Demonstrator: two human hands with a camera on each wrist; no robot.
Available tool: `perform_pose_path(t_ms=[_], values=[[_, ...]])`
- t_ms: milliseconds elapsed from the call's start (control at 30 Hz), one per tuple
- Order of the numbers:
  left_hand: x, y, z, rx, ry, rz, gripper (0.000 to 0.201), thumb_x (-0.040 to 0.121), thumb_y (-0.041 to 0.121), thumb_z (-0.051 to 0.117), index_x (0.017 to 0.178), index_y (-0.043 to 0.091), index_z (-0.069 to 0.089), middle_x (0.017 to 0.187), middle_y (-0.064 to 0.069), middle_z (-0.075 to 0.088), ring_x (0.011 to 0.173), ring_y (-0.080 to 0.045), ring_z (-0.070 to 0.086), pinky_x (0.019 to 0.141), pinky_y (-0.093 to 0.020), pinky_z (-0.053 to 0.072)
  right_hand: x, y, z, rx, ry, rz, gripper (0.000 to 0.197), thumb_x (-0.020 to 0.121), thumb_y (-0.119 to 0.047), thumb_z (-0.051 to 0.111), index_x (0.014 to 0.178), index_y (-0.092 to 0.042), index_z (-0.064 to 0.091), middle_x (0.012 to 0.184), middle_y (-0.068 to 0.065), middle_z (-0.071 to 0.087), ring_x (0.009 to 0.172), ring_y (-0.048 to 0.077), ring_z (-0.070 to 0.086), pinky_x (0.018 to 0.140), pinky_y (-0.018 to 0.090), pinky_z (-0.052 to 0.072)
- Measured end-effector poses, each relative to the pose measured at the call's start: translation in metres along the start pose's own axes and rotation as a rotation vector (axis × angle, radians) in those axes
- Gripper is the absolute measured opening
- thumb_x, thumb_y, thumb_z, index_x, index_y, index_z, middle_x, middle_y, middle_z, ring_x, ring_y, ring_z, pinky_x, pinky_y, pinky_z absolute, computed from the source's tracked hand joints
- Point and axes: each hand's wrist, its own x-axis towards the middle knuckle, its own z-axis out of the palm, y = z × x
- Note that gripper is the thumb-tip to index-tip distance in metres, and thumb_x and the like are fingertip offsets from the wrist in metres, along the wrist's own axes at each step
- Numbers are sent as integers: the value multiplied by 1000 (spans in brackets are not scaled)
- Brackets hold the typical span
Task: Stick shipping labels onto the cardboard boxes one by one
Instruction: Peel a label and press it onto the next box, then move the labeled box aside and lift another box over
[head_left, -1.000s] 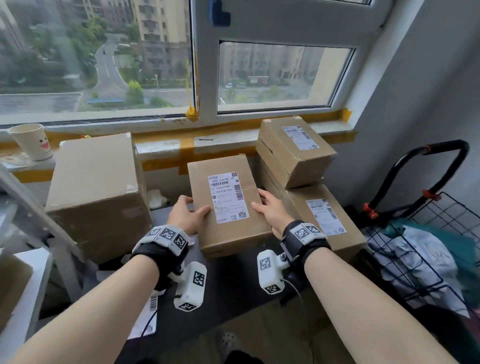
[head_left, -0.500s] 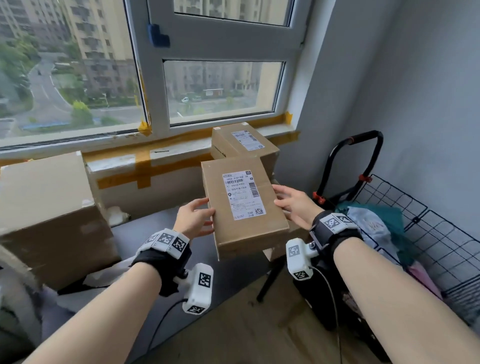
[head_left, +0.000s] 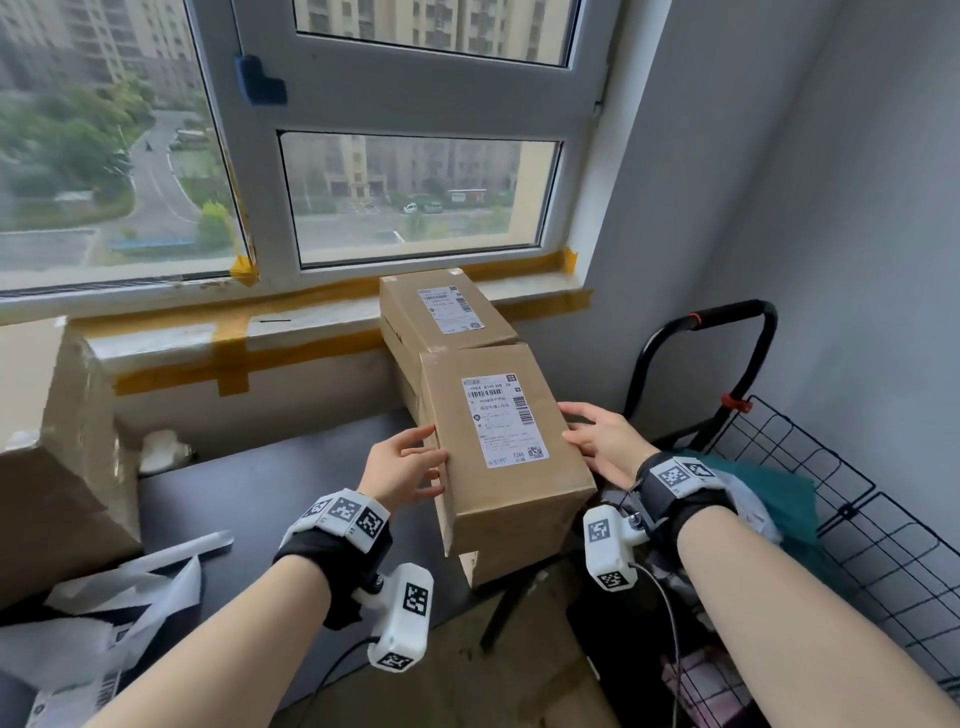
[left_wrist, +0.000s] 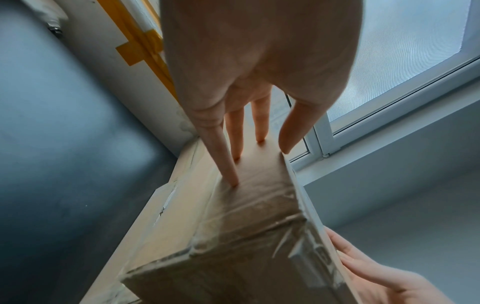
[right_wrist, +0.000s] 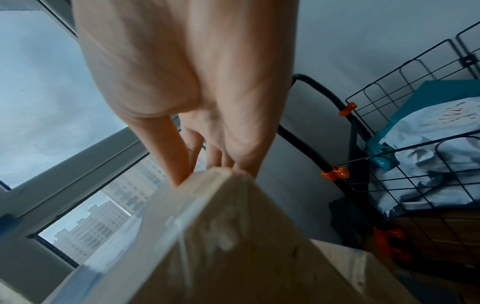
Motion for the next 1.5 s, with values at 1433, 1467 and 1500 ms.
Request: perform_pose_path(t_ms=[1433,1467,1500], values=[[-76,57,-242,1627,374,244,30,95,29,41,116,15,58,119,-7,59,113,-27,54,88,-41,48,-24,-83,303,-1519,-104,-599,32,95,-31,38,113,-21,63,120,4,61,110,27,58,86,38,48],[-81,58,-257,1606,400,226,29,94,28,41,113,15,60,116,-7,61,109,-27,57,87,-40,50,-26,-84,321,-1525,-130,-621,32,95,-31,38,113,-21,63,121,3,61,110,26,58,85,38,47],[-87,59,-272,1582,431,210,28,93,28,43,109,15,61,114,-7,62,106,-28,59,85,-39,51,-29,-84,338,-1529,-153,-647,33,96,-31,37,114,-22,62,121,3,60,109,26,57,84,38,47]])
